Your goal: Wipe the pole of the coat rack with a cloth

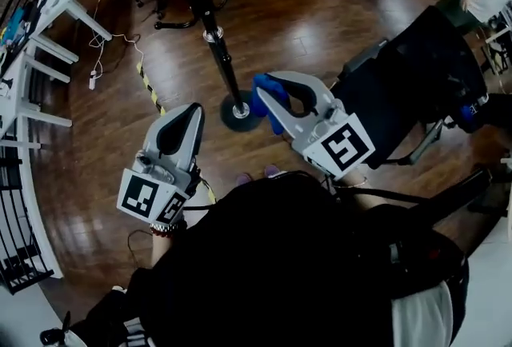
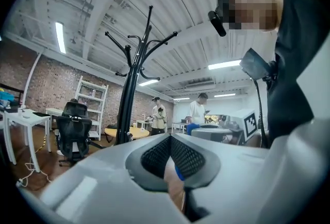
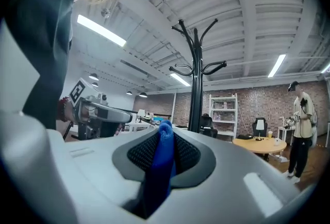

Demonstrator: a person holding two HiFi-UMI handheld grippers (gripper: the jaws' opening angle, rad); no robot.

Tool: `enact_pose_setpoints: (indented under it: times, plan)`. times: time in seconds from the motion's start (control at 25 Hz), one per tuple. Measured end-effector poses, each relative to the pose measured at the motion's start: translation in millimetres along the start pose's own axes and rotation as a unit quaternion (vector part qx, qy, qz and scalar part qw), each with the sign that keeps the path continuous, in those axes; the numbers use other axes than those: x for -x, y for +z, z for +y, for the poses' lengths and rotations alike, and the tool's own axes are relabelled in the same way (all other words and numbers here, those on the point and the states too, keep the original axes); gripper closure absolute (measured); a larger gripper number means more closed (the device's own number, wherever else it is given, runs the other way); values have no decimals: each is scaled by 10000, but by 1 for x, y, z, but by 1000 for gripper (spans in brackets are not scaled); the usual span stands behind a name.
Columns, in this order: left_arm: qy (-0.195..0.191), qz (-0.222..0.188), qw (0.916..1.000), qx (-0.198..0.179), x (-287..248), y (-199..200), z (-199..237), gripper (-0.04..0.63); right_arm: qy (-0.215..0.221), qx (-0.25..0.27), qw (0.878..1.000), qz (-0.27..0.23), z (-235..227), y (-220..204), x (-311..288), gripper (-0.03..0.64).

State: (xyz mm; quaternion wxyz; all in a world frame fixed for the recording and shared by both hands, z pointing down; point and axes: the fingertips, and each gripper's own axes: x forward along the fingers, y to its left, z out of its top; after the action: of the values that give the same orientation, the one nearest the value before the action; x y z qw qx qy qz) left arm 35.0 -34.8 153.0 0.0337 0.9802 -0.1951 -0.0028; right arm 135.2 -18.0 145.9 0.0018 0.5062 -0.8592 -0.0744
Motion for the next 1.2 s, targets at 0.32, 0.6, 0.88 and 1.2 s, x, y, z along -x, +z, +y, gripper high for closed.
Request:
enact_pose_setpoints:
  times: [0.32, 0.6, 0.88, 1.2]
  plan:
    - [61, 244, 9996, -156, 1, -14, -1, 589, -191, -671, 9976, 55, -14, -18, 3, 554]
    - [110, 193, 9996, -159, 9, -13, 5, 589, 2, -625, 9978, 203, 7, -26, -5, 554]
    - [-43, 217, 9996, -169, 23, -12, 4, 589, 251, -496, 9981, 265, 32, -28, -34, 555]
    - [316, 193, 9991, -206, 13, -18, 25, 589, 195, -681, 9971, 293, 4, -29, -9, 554]
